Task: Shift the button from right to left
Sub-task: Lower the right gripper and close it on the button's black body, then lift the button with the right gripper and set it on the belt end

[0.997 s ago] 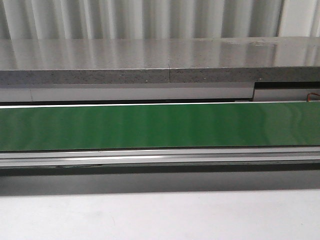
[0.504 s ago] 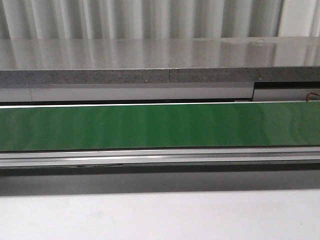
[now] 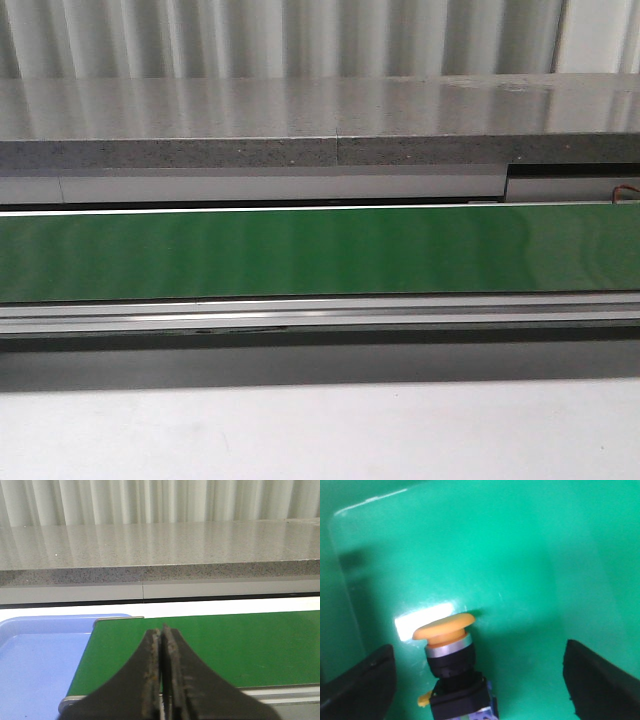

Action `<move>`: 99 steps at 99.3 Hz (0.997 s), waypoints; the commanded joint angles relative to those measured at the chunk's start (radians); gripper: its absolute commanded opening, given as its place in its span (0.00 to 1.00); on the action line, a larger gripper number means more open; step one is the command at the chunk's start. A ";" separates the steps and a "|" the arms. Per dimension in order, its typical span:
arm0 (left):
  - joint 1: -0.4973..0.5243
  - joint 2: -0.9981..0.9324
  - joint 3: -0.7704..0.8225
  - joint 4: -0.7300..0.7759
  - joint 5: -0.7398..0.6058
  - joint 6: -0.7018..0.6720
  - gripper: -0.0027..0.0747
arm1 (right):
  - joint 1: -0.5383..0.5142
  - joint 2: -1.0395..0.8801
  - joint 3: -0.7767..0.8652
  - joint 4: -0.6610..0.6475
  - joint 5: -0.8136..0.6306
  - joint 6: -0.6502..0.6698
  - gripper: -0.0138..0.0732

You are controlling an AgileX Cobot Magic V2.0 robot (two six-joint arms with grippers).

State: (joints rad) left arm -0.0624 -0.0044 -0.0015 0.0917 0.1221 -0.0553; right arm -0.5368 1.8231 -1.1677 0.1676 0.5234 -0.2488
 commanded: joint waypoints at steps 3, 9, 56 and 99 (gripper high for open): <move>-0.006 -0.035 0.025 -0.006 -0.081 -0.010 0.01 | -0.006 -0.014 -0.032 0.010 -0.042 -0.017 0.92; -0.006 -0.035 0.025 -0.006 -0.081 -0.010 0.01 | -0.006 -0.001 -0.032 0.011 -0.042 -0.017 0.92; -0.006 -0.035 0.025 -0.006 -0.081 -0.010 0.01 | -0.006 0.093 -0.032 0.041 -0.042 -0.022 0.70; -0.006 -0.035 0.025 -0.006 -0.081 -0.010 0.01 | -0.006 0.001 -0.063 0.085 0.013 -0.022 0.38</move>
State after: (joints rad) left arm -0.0624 -0.0044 -0.0015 0.0917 0.1221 -0.0553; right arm -0.5393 1.9230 -1.1964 0.2314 0.5323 -0.2628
